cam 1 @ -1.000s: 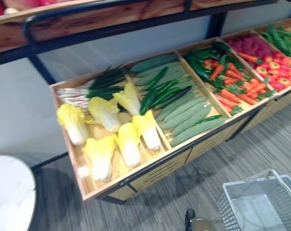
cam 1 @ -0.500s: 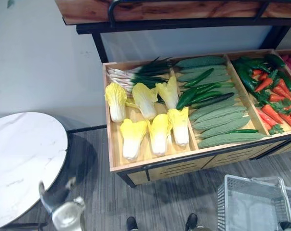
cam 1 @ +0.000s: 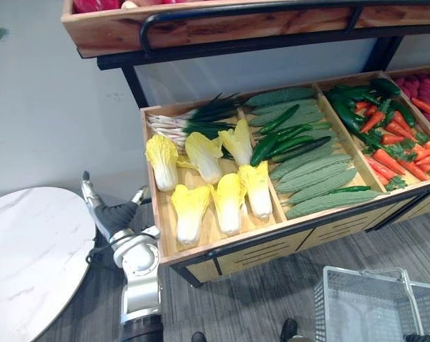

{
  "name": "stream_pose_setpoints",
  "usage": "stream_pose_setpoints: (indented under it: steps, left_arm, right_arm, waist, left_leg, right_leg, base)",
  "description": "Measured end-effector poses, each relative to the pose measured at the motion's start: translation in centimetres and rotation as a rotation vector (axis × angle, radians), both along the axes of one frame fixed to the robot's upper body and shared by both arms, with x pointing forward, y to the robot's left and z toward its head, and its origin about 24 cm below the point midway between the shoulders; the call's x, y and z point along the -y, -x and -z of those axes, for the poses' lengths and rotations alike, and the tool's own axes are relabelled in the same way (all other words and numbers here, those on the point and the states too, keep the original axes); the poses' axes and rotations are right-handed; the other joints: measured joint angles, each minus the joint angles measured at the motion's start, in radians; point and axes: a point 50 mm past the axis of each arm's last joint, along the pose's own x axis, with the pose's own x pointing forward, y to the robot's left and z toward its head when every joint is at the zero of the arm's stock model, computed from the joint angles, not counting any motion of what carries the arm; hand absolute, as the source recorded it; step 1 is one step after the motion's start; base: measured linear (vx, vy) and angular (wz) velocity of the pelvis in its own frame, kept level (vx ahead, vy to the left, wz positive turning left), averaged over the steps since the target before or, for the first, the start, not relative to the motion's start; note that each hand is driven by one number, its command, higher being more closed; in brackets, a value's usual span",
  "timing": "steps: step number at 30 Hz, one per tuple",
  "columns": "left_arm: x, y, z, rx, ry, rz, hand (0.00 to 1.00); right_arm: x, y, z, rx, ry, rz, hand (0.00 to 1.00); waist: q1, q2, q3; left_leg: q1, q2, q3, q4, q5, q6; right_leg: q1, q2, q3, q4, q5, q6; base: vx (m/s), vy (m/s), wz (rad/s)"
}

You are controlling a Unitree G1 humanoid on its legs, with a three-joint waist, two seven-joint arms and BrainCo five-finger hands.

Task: Pick vegetable in the basket

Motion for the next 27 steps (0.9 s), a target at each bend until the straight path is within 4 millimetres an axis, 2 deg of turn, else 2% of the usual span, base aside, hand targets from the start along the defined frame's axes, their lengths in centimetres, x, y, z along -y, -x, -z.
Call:
stream_pose_setpoints:
  steps: [6, 7, 9, 11, 14, 16, 23, 27]
  left_arm:
    - [2.1, -1.4, 0.4, -0.034, -0.018, 0.085, 0.0]
    - [2.2, -1.7, 0.9, -0.056, -0.009, 0.088, 0.0]
    - [2.1, -2.0, 2.6, -0.146, 0.004, 0.103, 0.0]
    - [2.1, -2.1, 3.6, -0.199, 0.012, 0.106, 0.0]
    - [1.8, -2.0, 5.5, -0.295, 0.018, 0.108, 0.0]
    - [1.6, -1.9, 6.5, -0.348, 0.019, 0.11, 0.0]
    - [1.1, -1.5, 8.3, -0.448, 0.023, 0.108, 0.0]
    - [1.2, -1.4, 9.0, -0.488, 0.031, 0.116, 0.0]
  right_arm:
    - [-0.6, -0.6, 0.3, -0.021, -0.005, -0.061, 1.0]
    - [-0.7, -1.3, 0.2, -0.008, -0.005, -0.074, 1.0]
    - [-1.0, -2.3, 0.1, 0.008, -0.007, -0.094, 1.0]
    - [-1.3, -2.8, 0.1, 0.025, -0.009, -0.101, 1.0]
    - [-2.1, -3.6, 0.3, 0.038, -0.019, -0.13, 1.0]
    - [-2.2, -4.1, 0.2, 0.042, -0.017, -0.144, 1.0]
    - [-2.4, -4.6, 0.1, 0.049, -0.016, -0.154, 1.0]
    - [-2.4, -5.0, 0.0, 0.059, -0.014, -0.158, 1.0]
  waist:
    - [-0.006, -0.008, 0.005]
    - [-0.007, -0.012, 0.008]
    - [-0.027, -0.017, 0.011]
    - [-0.028, -0.017, 0.012]
    - [-0.029, -0.036, 0.024]
    - [-0.029, -0.038, 0.026]
    - [-0.033, -0.035, 0.027]
    - [-0.048, -0.028, 0.031]
  left_leg:
    - [0.004, -0.001, 0.03, -0.008, 0.0, -0.001]
    - [0.005, -0.002, 0.039, -0.01, 0.0, -0.001]
    - [0.009, -0.002, 0.042, -0.01, -0.002, -0.003]
    - [0.018, -0.002, 0.054, -0.01, -0.006, -0.006]
    - [0.023, -0.001, 0.071, -0.002, -0.019, -0.01]
    - [0.016, -0.002, 0.082, 0.006, -0.026, -0.01]
    - [0.016, -0.002, 0.093, 0.007, -0.034, -0.011]
    - [0.016, -0.004, 0.093, 0.024, -0.052, -0.01]
  right_leg:
    - [-0.011, 0.007, 0.027, -0.019, 0.019, 0.0]
    - [-0.017, 0.008, 0.033, -0.02, 0.022, -0.001]
    - [-0.016, 0.008, 0.038, -0.02, 0.022, -0.002]
    - [-0.017, 0.01, 0.052, -0.021, 0.022, -0.002]
    - [-0.023, 0.012, 0.068, -0.021, 0.021, -0.003]
    - [-0.034, 0.011, 0.08, -0.02, 0.021, -0.003]
    - [-0.049, 0.013, 0.096, -0.019, 0.02, -0.005]
    - [-0.049, 0.008, 0.1, -0.011, 0.017, -0.009]
  base:
    - [0.03, -0.009, -0.14]
    - [0.02, -0.009, -0.19]
    - [0.02, -0.011, -0.11]
    - [0.02, -0.011, -0.17]
    - [0.01, -0.015, -0.17]
    - [0.03, -0.014, -0.16]
    - [0.04, -0.02, -0.11]
    - [0.0, -0.004, -0.01]
